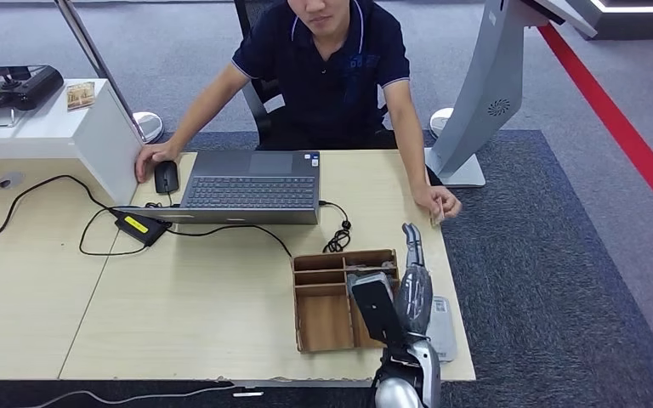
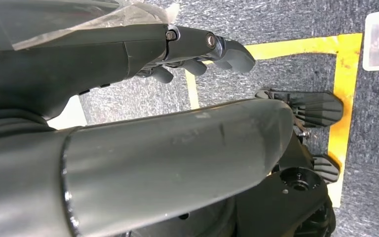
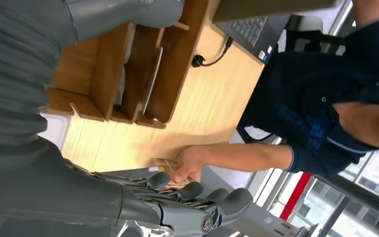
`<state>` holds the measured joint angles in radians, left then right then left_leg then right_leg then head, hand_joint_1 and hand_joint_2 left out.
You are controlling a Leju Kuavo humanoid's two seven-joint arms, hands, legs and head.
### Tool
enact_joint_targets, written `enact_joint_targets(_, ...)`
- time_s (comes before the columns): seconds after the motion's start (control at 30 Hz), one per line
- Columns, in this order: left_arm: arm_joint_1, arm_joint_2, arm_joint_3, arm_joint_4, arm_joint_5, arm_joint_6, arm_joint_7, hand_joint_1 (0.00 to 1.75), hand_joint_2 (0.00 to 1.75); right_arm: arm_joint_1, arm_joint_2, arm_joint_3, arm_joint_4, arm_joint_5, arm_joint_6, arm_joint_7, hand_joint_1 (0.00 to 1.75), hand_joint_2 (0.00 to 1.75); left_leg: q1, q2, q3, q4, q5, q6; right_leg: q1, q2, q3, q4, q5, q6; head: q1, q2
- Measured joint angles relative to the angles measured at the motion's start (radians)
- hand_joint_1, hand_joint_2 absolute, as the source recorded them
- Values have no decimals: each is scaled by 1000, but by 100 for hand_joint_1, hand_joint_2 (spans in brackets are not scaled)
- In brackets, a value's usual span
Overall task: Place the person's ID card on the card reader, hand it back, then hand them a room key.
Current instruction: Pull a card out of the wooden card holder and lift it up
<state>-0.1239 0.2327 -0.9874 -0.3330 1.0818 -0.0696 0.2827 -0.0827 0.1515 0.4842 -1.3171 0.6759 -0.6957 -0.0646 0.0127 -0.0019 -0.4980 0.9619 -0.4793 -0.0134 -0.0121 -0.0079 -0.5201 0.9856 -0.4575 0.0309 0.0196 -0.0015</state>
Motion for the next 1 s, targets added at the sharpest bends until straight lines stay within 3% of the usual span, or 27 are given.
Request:
enact_joint_targets(0.37,0,0,1,0,1,0,0,0,0,0,-57,83,-2,80,-1,24,0,175,0,0,0,0,0,0,0,0,0,0,0,0,0,0)
enact_joint_targets(1.0,0,0,0,0,-8,-6,0,0,0,3,-84,82,-8,399,-2,84,0,175,0,0,0,0,0,0,0,0,0,0,0,0,0,0)
